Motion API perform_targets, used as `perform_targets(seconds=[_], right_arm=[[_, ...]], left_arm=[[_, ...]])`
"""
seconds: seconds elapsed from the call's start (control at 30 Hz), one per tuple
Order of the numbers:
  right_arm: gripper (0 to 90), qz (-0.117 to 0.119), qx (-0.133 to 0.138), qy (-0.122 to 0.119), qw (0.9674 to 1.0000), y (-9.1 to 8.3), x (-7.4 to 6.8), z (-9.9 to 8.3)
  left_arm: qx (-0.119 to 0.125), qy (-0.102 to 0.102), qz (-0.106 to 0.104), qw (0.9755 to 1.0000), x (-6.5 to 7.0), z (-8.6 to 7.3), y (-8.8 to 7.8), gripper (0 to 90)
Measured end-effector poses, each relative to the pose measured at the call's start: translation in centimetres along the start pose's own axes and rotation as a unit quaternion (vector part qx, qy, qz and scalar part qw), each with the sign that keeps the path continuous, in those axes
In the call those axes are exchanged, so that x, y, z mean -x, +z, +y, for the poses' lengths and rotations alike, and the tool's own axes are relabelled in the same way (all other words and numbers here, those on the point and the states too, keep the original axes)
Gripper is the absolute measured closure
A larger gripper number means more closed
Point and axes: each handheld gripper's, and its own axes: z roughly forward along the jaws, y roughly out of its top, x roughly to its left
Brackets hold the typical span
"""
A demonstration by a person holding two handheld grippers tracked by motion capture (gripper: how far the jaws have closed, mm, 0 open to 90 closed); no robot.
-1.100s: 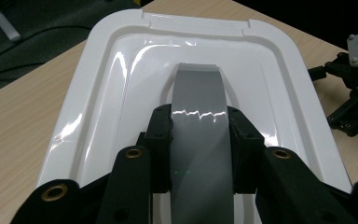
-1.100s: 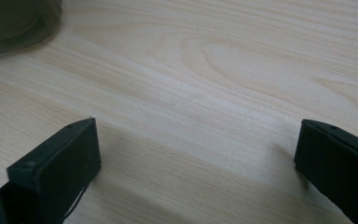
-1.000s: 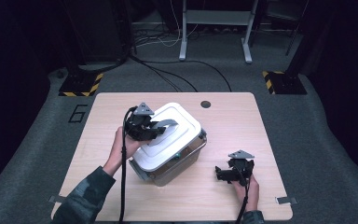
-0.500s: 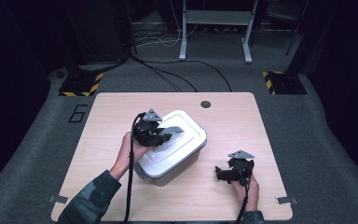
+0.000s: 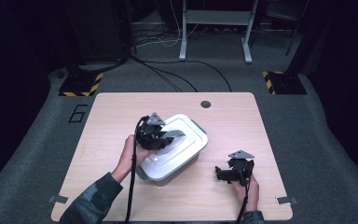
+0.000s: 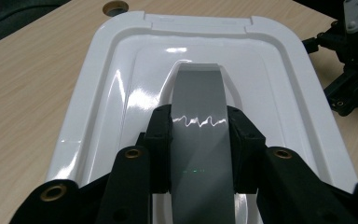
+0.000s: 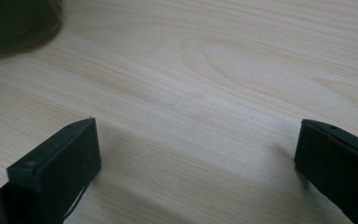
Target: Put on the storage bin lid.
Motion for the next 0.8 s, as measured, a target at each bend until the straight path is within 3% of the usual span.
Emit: perform_targets(seconds=[0.17, 0.47, 0.8], right_arm=[[0.0, 0.000, 0.000, 0.000, 1.0000, 0.0, 0.0, 0.0], [0.0, 0.000, 0.000, 0.000, 1.0000, 0.0, 0.0, 0.0], [0.0, 0.000, 0.000, 0.000, 1.0000, 0.0, 0.0, 0.0]], left_arm=[[-0.002, 0.005, 0.004, 1.0000, 0.0, -0.1, -0.2, 62.6], [0.000, 0.017, 0.007, 0.9998, 0.1, 0.0, -0.6, 38.8], [0.016, 0.027, 0.010, 0.9995, 0.4, 0.6, -1.9, 20.5]])
